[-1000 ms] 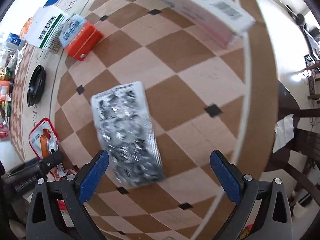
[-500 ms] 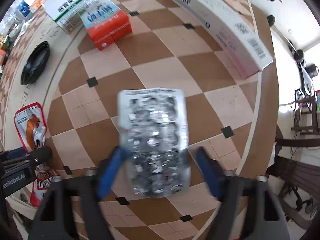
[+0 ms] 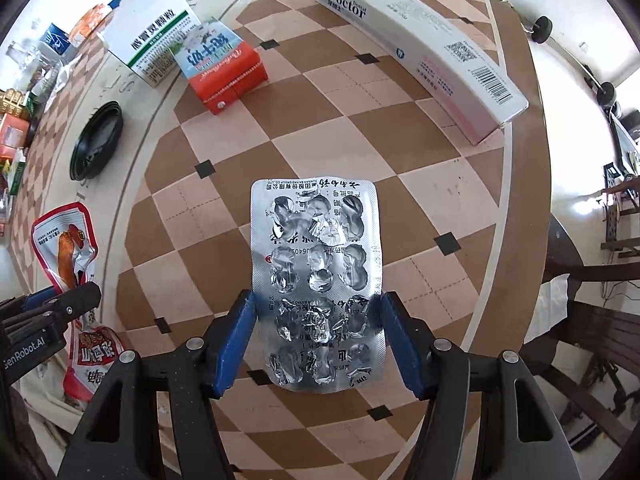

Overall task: Collect trash
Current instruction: 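Carry the snack bag and blister pack to the bin and open both tools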

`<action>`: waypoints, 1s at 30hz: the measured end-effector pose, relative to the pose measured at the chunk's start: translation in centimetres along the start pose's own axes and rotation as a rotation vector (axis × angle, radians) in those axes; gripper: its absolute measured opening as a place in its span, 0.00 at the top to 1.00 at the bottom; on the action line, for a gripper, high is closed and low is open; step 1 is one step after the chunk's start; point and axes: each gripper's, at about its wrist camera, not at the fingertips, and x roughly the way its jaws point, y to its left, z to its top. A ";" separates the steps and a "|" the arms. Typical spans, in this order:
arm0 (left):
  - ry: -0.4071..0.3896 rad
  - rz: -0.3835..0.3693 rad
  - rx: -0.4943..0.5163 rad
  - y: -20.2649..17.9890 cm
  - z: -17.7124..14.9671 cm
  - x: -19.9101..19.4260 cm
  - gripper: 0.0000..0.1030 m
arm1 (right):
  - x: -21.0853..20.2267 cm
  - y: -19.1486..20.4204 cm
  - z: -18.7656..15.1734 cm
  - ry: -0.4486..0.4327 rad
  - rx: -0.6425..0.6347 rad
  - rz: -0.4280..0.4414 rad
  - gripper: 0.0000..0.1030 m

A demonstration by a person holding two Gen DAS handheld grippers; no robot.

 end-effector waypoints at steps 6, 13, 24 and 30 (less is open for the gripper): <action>-0.085 -0.027 0.011 1.5 -3.0 -3.9 0.58 | -3.7 -0.6 -1.1 -0.056 -0.007 0.017 0.36; -0.175 -0.068 0.029 3.8 -7.1 -6.8 0.58 | -9.0 2.7 -3.8 -0.130 -0.013 0.036 0.36; -0.213 -0.111 0.064 12.4 -18.6 -7.0 0.58 | -15.1 10.8 -17.6 -0.218 0.044 0.050 0.36; -0.069 -0.145 -0.007 17.1 -23.6 -1.0 0.58 | -11.7 13.9 -26.3 -0.125 0.050 0.055 0.36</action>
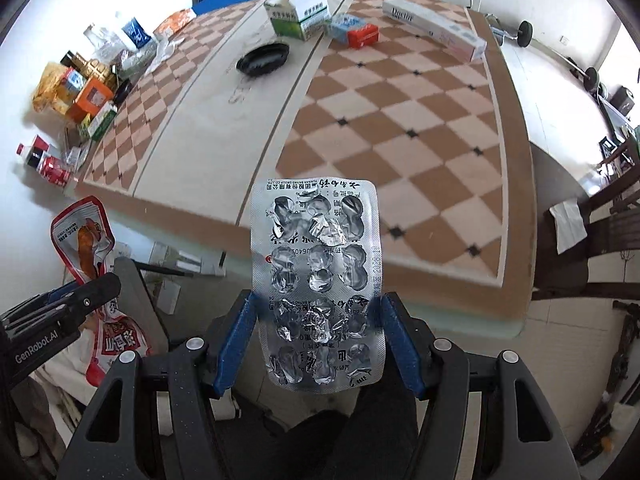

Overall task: Collect trash
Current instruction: 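Carry the snack bag and blister pack to the bin and open both tools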

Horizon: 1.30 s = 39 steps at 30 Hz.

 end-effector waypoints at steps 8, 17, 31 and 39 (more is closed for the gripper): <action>0.192 -0.063 -0.094 4.3 -2.9 14.1 0.58 | 11.4 1.4 -9.9 0.207 -0.022 -0.010 0.36; 0.339 -0.086 -0.109 6.7 -4.6 31.3 0.58 | 29.4 0.1 -15.3 0.315 0.033 -0.017 0.36; 0.409 -0.112 -0.170 9.1 -6.0 40.8 0.49 | 46.2 -2.4 -16.9 0.398 0.090 0.014 0.36; 0.390 -0.076 -0.189 10.4 -6.5 40.1 0.05 | 47.4 -2.1 -16.9 0.428 0.091 0.027 0.08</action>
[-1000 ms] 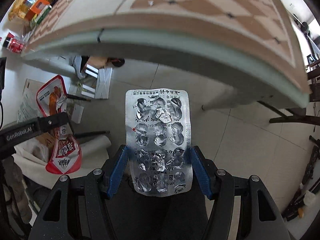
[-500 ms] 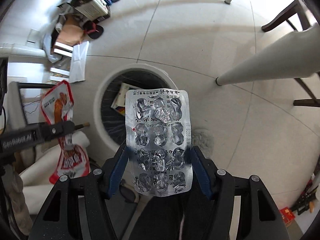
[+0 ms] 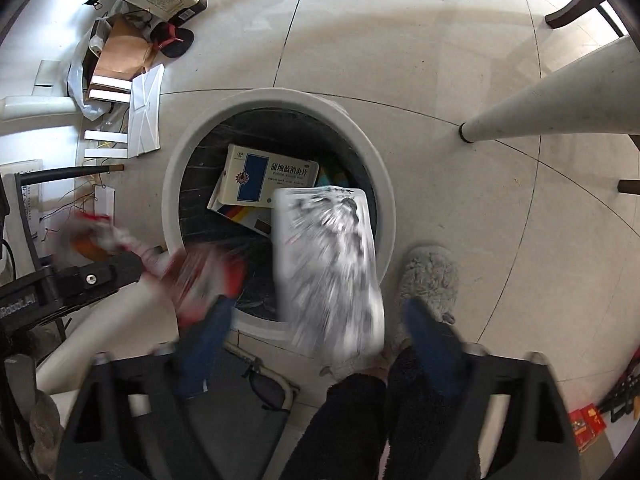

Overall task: Collect trash
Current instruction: 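Carry the snack bag and blister pack to the bin and open both tools, then move both tools back over the table toward the lid and toothpaste box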

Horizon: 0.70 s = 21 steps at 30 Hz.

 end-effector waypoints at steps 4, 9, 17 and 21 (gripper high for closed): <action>-0.012 0.029 -0.005 0.4 -0.8 -0.8 0.05 | -0.5 0.2 0.0 0.005 0.006 -0.028 0.00; -0.082 0.112 0.015 0.3 -2.0 -2.5 0.05 | -1.7 0.5 -0.2 -0.011 -0.008 -0.068 0.00; -0.152 0.208 0.033 -0.4 -4.8 -6.9 0.05 | -6.0 1.3 -1.3 -0.058 -0.029 -0.131 0.00; -0.169 0.230 0.044 -1.0 -6.8 -9.7 0.05 | -9.1 1.6 -2.4 -0.067 -0.035 -0.140 0.00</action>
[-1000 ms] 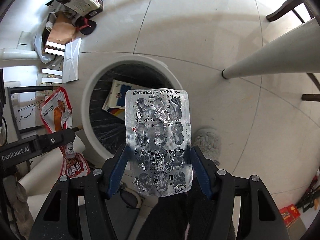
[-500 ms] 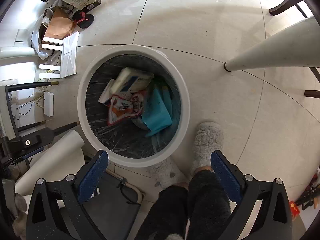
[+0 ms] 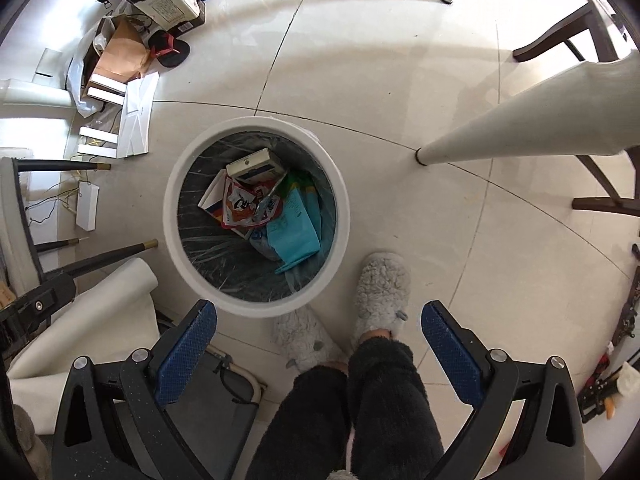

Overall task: Collect trash
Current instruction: 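Move both tools back over the table toward the lid and toothpaste box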

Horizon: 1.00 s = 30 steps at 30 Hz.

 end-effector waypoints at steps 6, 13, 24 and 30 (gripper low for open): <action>-0.025 0.007 0.013 -0.2 -2.7 -5.7 0.05 | -6.6 0.4 -2.0 -0.028 -0.030 -0.006 0.00; -0.069 -0.013 0.033 -0.2 -6.0 -13.5 0.05 | -16.1 0.7 -4.5 -0.076 -0.067 0.008 0.00; -0.187 -0.007 0.011 1.0 -9.5 -25.0 0.05 | -29.7 1.7 -8.4 -0.112 -0.119 0.052 0.00; -0.308 0.020 -0.005 0.3 -8.0 -31.1 0.05 | -37.6 1.6 -7.4 -0.210 -0.102 0.124 0.00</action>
